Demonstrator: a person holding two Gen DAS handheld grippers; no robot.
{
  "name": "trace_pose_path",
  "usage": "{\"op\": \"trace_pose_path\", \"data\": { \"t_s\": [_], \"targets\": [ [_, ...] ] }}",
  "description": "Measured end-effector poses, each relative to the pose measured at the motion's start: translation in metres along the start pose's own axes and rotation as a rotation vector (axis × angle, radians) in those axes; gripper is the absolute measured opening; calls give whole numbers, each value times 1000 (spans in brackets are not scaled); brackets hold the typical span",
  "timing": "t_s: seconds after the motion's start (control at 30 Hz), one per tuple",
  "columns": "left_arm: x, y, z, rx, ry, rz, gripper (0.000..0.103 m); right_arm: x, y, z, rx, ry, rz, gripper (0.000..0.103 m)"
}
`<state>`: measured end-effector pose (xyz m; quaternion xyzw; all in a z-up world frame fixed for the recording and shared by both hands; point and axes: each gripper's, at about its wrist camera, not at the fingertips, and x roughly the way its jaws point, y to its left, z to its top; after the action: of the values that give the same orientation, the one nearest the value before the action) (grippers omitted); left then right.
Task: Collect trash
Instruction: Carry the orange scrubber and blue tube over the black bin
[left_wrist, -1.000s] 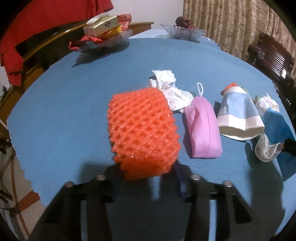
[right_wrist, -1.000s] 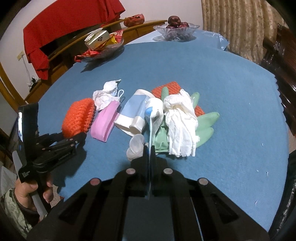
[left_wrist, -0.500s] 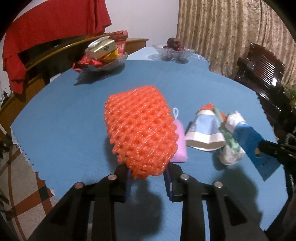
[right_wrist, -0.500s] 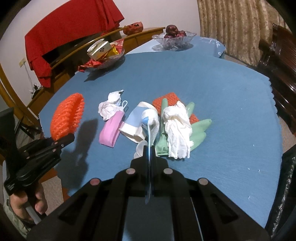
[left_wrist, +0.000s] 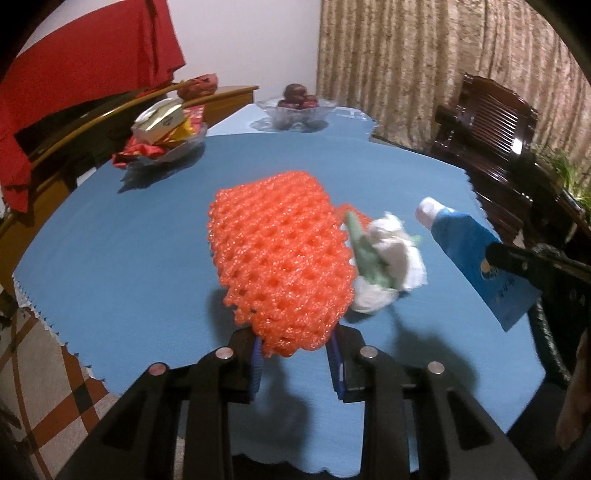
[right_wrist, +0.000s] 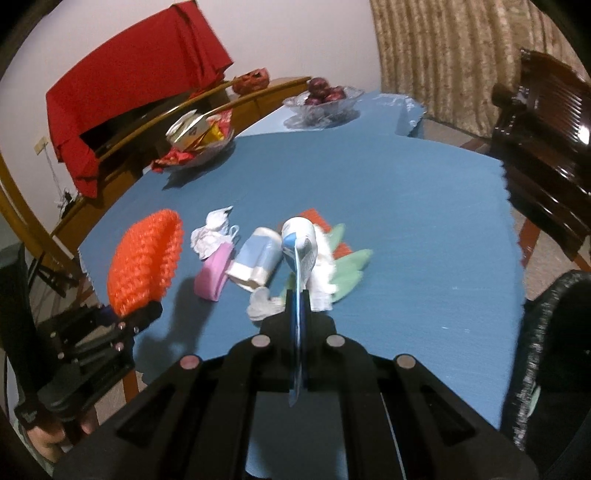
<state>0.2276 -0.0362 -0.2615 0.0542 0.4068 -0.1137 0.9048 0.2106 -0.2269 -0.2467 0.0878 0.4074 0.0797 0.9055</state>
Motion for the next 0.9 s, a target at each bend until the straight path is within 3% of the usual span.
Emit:
{"op": "trace_pose_path", "data": {
  "t_s": [0.33,0.9],
  "targets": [
    [-23,-73,9,57,-21,-73,29,-52,-51,-10,54,-54,-75,2],
    [-28,-206,6,137,25,-218,29,-139,-148,-39,152,-129,-224,2]
  ]
}}
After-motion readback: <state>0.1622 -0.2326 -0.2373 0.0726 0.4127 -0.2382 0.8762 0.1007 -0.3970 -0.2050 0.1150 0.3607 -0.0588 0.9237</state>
